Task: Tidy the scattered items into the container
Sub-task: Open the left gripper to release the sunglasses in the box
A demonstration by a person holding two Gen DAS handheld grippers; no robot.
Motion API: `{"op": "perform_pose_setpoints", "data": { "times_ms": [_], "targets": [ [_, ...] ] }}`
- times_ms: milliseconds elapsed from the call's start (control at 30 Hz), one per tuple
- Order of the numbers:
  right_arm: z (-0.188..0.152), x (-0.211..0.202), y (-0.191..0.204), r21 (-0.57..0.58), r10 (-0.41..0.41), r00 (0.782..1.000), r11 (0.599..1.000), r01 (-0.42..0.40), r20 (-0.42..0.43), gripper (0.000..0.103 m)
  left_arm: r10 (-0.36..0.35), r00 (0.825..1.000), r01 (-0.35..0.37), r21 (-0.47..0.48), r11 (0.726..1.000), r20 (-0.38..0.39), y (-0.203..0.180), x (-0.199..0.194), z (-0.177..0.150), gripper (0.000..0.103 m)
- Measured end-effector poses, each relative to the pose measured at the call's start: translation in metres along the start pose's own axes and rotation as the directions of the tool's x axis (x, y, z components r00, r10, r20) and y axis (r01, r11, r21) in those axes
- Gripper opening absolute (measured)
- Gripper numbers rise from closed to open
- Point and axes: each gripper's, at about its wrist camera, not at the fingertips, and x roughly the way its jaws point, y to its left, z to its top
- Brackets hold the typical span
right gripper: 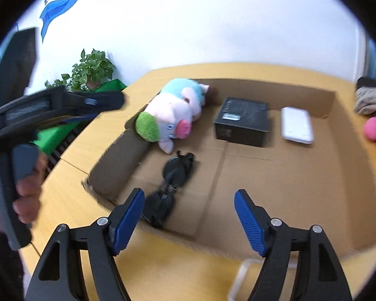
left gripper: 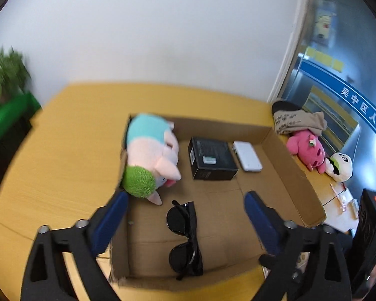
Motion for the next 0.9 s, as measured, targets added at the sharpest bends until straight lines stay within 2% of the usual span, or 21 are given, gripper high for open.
{"op": "perform_pose_setpoints", "data": {
  "times_ms": [100, 267, 567, 900],
  "targets": [
    [-0.009, -0.029, -0.007, -0.013, -0.026, 0.999, 1.0, 0.026, 0.026, 0.074, 0.025, 0.997, -0.027, 0.02, 0.999, 0.071, -0.019, -0.028, -0.016, 0.1],
    [-0.017, -0.065, -0.013, -0.026, -0.074, 0.994, 0.997, 0.076, 0.081, 0.075, 0.041, 0.992, -0.042, 0.004, 0.999, 0.122, -0.041, -0.058, -0.04, 0.1],
    [-0.038, -0.104, -0.024, -0.013, -0.089, 0.988, 0.996, 0.091, 0.127, 0.075, 0.036, 0.99, -0.037, 0.009, 0.999, 0.133, -0.076, -0.083, -0.061, 0.1],
    [-0.044, -0.113, -0.036, 0.006, -0.105, 0.986, 0.994, 0.105, 0.132, 0.075, 0.006, 0.991, -0.011, 0.042, 0.999, 0.131, -0.097, -0.082, -0.064, 0.101]
  ]
}}
